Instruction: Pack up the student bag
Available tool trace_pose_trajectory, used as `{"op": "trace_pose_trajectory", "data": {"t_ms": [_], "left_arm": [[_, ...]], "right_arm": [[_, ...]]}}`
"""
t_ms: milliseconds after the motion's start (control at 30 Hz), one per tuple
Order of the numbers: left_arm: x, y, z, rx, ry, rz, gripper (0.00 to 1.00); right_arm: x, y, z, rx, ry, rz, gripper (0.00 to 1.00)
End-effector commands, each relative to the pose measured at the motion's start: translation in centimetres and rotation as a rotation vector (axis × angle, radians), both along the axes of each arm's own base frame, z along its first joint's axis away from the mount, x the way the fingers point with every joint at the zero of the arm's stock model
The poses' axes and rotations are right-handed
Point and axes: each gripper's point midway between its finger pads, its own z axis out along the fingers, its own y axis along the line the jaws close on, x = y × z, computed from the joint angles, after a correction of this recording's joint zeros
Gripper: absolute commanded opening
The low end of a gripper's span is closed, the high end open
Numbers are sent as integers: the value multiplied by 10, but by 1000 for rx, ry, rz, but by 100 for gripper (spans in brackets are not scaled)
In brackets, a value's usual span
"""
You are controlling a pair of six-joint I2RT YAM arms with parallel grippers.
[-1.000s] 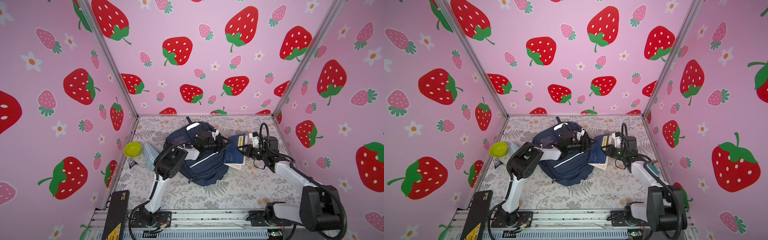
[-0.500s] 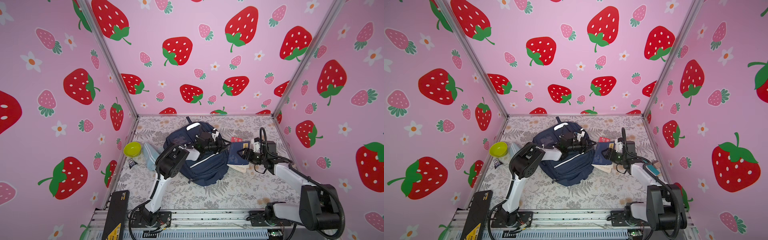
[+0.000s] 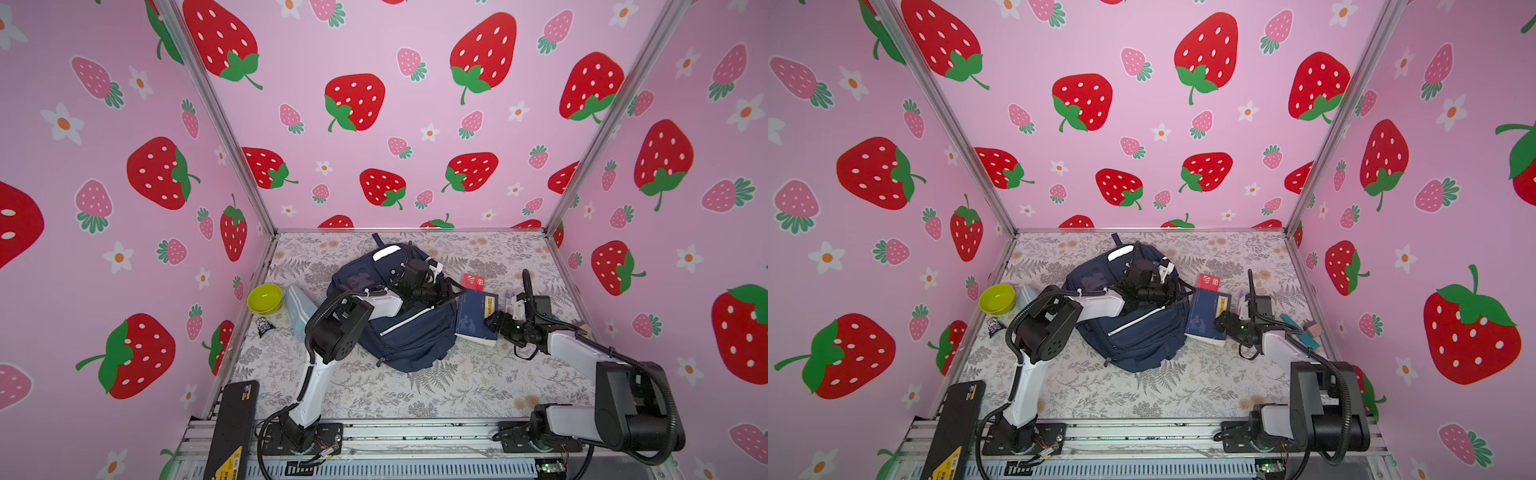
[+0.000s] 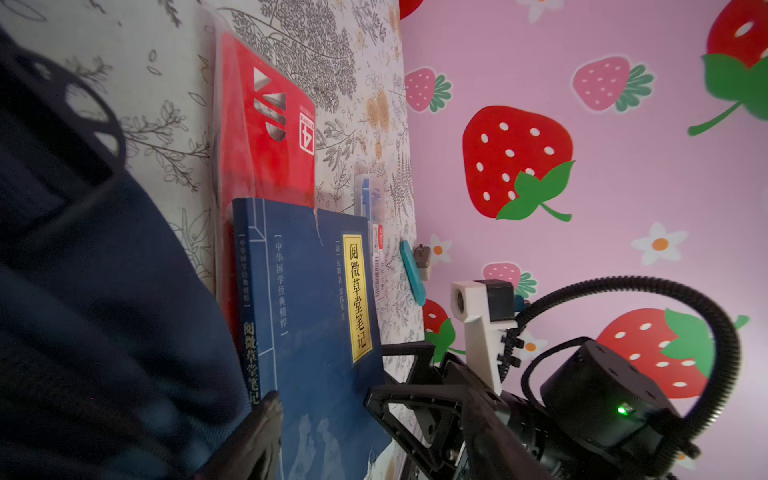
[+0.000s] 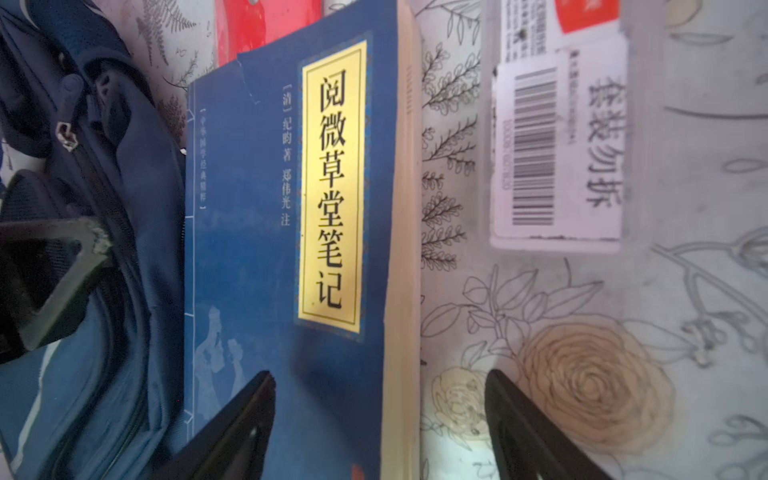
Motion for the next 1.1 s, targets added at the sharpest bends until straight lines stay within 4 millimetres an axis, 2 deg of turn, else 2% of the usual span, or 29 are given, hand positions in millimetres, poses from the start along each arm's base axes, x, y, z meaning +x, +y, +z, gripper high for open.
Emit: {"op": "trace_pose_trajectory", "data": {"t_ms": [0,100,233,433,600,767,900,1000,1067], "left_arm": [[-15,22,-47,219,65,-4,73],[-16,26,-56,279,75,-4,73],[-16,22,-60,295,80,-23,74],[-18,20,-69,348,84,-45,73],[-21,21,-73,340,103,-41,73],[-21,20,-69,319,108,-37,73],[-19,23,-68,311,109,-27,72],[-19,24,-69,307,114,-25,72],[-20,24,-68,301,115,-27,72]], "right_arm": [[0,8,-9,36,10,45,76],[-1,15,-14,77,15,66,68],[-2,25,-19,134,16,97,62],[-3,34,-30,187,41,131,37],[-1,35,-27,200,28,127,16],[3,42,-7,246,-30,152,9],[5,45,7,276,-66,161,8],[6,49,19,309,-100,169,18],[7,47,19,300,-98,159,23]]}}
